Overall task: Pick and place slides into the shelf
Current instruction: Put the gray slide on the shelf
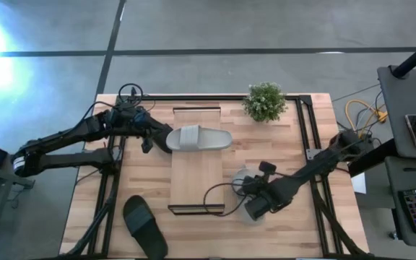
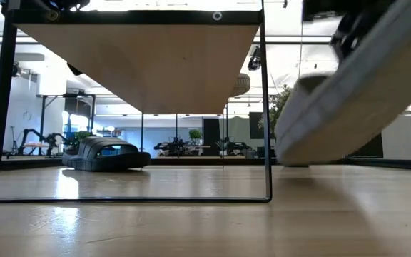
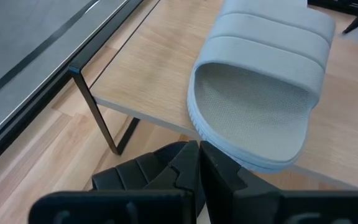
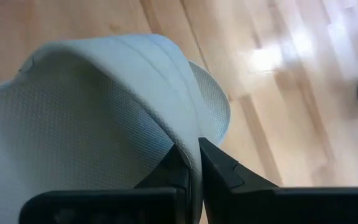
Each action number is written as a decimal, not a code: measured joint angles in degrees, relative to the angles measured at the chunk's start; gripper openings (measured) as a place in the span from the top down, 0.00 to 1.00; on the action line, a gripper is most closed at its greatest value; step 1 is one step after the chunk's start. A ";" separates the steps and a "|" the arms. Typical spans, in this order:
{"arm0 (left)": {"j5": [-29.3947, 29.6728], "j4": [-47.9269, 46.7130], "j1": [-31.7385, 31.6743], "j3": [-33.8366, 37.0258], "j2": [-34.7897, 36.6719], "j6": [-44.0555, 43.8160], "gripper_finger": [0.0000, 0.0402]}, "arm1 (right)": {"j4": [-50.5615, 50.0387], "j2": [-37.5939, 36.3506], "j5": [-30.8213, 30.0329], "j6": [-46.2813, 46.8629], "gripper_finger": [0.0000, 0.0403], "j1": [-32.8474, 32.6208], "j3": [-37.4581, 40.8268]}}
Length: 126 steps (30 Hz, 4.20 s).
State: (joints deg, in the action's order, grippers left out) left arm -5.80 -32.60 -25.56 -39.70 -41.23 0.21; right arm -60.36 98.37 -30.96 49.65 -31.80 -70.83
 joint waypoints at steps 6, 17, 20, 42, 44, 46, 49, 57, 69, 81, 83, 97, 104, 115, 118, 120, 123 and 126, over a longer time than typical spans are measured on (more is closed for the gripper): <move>0.04 0.07 -0.02 0.00 -0.22 0.00 1.00 | -8.57 -5.78 0.49 7.96 0.97 -2.33 -3.79; 0.02 0.63 -0.02 0.02 -3.21 0.00 1.00 | -9.87 -14.65 -1.51 15.17 0.97 -2.33 -8.04; -1.24 0.62 -0.02 -0.14 -4.22 -0.01 1.00 | -4.32 -16.05 -4.31 2.42 0.97 -1.82 -10.75; -25.85 5.64 0.26 -5.16 4.19 -28.60 1.00 | 20.48 -5.43 41.11 -50.64 0.97 24.74 -22.29; -25.82 6.70 0.33 -5.16 4.84 -28.49 1.00 | 20.47 -2.47 42.65 -54.15 0.97 25.55 -24.81; -25.67 7.78 0.37 -5.16 5.63 -28.35 1.00 | 20.29 0.61 43.00 -57.90 0.97 26.15 -27.75; -25.49 8.22 0.37 -5.18 6.59 -27.42 1.00 | 20.31 4.66 42.95 -63.52 0.97 27.03 -32.53; -25.40 8.08 0.42 -5.11 8.70 -26.84 1.00 | 13.35 14.09 42.99 -72.47 0.97 28.49 -44.39; -25.32 7.96 0.44 -4.94 9.77 -25.39 1.00 | 8.42 21.68 39.80 -78.28 0.93 28.67 -51.65; -25.20 7.61 0.48 -4.90 8.37 -23.26 1.00 | 3.63 21.21 38.16 -76.63 0.61 28.58 -51.39; -25.20 7.61 0.48 -4.90 8.16 -23.26 1.00 | 1.31 21.20 36.27 -76.12 0.57 28.58 -51.42; -25.23 7.61 0.60 -4.90 6.13 -21.91 1.00 | -10.10 17.21 32.39 -63.61 0.54 28.83 -51.74; -25.40 3.93 4.33 -4.89 8.17 -24.77 1.00 | -16.36 12.09 31.31 -45.78 0.65 28.97 -51.23; -16.02 3.45 21.36 -4.87 6.86 -29.77 1.00 | -14.46 12.81 37.63 -31.73 0.96 26.95 -47.99; -13.79 2.96 26.09 -4.87 4.78 -29.90 1.00 | -14.63 12.79 37.56 -28.50 0.97 26.57 -47.12; -13.14 2.49 29.13 -4.87 3.40 -29.91 1.00 | -14.97 12.79 37.50 -26.27 0.97 25.95 -47.06; -11.96 1.30 33.20 -4.87 1.56 -29.83 1.00 | -13.85 12.67 37.64 -23.32 0.97 24.42 -47.06; -11.54 0.45 36.39 -4.78 -0.17 -29.66 1.00 | -13.08 12.61 39.32 -20.26 0.97 23.14 -47.06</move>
State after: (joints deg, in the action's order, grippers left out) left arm -17.34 -32.14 10.82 -44.49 -41.40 -29.45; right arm -73.44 110.98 8.36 29.39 -8.66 -117.89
